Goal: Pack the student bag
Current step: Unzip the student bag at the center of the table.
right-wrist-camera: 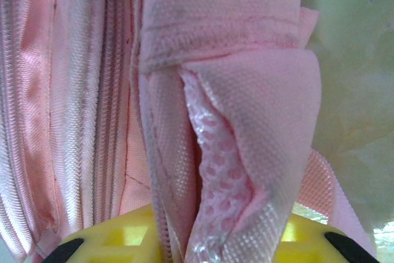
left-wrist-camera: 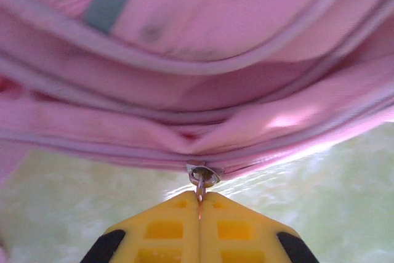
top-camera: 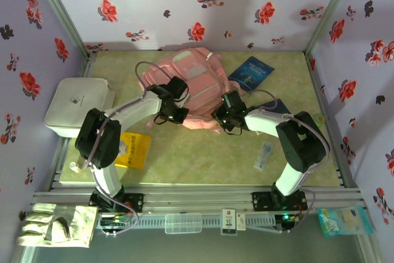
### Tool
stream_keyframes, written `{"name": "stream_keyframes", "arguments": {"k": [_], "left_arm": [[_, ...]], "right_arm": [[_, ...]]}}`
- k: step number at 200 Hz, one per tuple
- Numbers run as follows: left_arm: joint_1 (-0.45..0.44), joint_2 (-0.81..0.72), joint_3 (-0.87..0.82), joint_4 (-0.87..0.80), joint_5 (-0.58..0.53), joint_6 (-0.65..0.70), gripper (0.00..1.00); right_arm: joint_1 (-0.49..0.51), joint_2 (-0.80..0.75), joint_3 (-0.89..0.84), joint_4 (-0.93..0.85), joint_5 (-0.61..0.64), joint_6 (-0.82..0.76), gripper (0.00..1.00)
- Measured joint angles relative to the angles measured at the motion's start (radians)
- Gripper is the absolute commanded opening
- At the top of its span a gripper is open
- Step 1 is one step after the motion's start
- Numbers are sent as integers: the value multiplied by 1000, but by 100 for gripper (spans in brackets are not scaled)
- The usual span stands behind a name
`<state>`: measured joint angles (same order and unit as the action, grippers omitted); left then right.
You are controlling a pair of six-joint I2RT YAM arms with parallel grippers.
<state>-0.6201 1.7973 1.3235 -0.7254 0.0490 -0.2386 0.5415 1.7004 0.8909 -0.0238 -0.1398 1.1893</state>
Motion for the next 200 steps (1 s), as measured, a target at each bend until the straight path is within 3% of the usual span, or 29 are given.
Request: {"name": "stream_keyframes", "arguments": {"k": [61, 96, 183, 200], "left_arm": [[195, -6, -51, 47, -23, 77, 0], [278, 53, 19, 53, -26, 97, 0], [379, 253, 281, 15, -98, 111, 0], [386, 268, 301, 7, -121, 101, 16]], "right_arm": [[0, 2, 26, -29, 24, -26, 23], [0, 17, 46, -21, 22, -29, 23], [25, 139, 140, 77, -73, 16, 32], [41, 161, 159, 81, -89, 25, 37]]}}
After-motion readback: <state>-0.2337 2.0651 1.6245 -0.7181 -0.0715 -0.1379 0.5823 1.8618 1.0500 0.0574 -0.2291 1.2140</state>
